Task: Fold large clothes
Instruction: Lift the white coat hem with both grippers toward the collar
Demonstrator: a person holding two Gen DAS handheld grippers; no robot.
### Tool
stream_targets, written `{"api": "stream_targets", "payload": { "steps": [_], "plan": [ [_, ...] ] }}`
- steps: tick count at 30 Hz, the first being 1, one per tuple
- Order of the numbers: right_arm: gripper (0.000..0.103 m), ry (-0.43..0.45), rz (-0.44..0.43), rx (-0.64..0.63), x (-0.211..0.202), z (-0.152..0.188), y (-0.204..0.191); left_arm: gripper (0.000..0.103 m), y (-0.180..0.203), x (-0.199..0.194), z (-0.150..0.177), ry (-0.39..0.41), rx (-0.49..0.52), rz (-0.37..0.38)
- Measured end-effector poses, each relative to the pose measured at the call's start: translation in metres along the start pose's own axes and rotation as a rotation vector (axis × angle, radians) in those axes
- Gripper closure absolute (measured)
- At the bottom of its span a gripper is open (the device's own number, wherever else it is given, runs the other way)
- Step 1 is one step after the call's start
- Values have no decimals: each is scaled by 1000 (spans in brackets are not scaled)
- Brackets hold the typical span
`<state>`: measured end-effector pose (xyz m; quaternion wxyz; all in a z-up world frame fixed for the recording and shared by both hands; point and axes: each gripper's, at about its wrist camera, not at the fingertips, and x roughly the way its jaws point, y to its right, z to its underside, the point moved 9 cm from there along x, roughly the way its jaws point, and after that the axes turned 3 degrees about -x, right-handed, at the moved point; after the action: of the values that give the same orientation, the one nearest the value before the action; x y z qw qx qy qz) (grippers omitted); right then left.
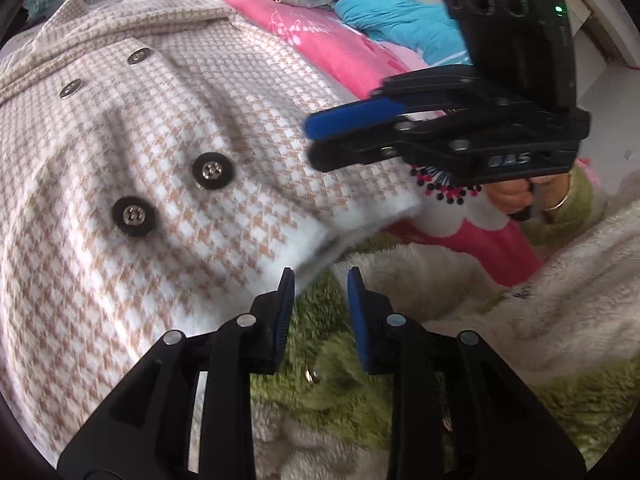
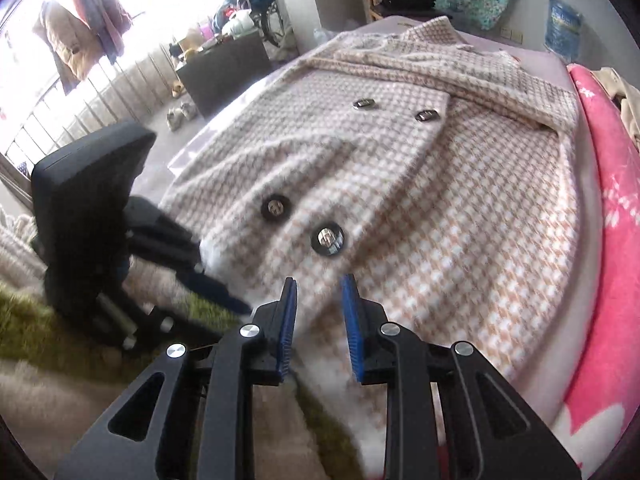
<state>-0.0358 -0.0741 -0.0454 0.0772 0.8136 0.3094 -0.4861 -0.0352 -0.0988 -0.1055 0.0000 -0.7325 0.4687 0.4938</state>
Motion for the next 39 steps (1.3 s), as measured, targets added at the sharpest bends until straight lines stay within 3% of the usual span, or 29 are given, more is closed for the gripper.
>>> {"api": "stream_targets", "payload": {
  "steps": [4,7,15,17,19,24,28,32,34,39],
  "plan": [
    [79,-45,-53,0,30,6,-8,74,-7,-20,3,33,-37,-31],
    [79,-150,-21,-4,50,31,-12,71,-21,-40,7,68,-71,-106],
    [79,-155,21,131,15,57,-1,56,-90,-110,47,169,-320,-370],
    [68,-130,43,190,0,62,4,54,-107,-128,62,184,-395,-420],
    [49,-90,94,246,-16,65,12,54,-121,-139,75,190,-466,-451],
    [43,-53,179,366,-39,82,32,54,-151,-135,107,173,-638,-419],
    [43,-54,223,496,-43,109,53,54,-153,-119,118,181,-717,-324],
    [43,-58,209,602,-43,134,74,54,-149,-110,121,189,-741,-260],
    [43,-46,163,648,-37,140,77,55,-146,-105,118,182,-741,-246],
    [43,-50,115,670,-21,141,71,64,-136,-94,111,170,-709,-247]
  ]
}}
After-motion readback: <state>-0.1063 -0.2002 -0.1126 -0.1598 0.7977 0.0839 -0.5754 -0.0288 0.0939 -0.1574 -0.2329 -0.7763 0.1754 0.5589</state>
